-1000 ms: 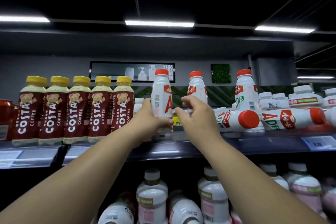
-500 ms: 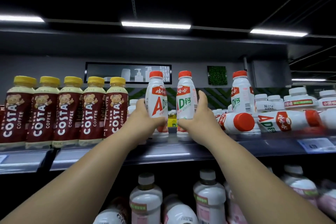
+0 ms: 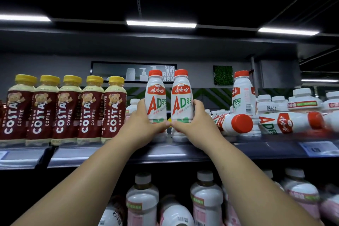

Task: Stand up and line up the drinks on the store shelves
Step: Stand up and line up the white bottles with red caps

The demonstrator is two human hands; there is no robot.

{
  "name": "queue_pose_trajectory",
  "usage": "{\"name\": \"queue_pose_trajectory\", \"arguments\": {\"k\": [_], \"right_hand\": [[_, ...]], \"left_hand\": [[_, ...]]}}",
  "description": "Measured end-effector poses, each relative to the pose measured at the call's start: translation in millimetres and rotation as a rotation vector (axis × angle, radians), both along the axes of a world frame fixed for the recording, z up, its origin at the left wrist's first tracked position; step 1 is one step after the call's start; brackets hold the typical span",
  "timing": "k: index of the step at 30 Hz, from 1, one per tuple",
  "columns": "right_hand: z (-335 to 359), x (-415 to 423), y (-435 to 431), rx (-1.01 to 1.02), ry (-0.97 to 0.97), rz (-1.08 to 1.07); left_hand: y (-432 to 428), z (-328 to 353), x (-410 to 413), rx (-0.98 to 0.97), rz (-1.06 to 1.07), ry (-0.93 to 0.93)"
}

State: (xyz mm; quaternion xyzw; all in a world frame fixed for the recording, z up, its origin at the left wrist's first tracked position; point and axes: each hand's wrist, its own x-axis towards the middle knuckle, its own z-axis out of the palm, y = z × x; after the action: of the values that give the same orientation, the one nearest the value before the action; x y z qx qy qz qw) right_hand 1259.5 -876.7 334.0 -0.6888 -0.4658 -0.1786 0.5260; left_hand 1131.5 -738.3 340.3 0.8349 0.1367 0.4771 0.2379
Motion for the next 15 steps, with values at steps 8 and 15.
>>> {"name": "queue_pose_trajectory", "arguments": {"k": [8,15], "right_hand": [[-6.7,-0.9,-2.8,0.021,-0.104,-0.012],[-9.2,-0.5,-0.9,-0.022,-0.189,-0.057]], "left_hand": [[-4.9,-2.8,-4.4,0.024,0.02,-0.037],[-9.5,-6.7,-4.8,0.091,0.101,-0.043]]}}
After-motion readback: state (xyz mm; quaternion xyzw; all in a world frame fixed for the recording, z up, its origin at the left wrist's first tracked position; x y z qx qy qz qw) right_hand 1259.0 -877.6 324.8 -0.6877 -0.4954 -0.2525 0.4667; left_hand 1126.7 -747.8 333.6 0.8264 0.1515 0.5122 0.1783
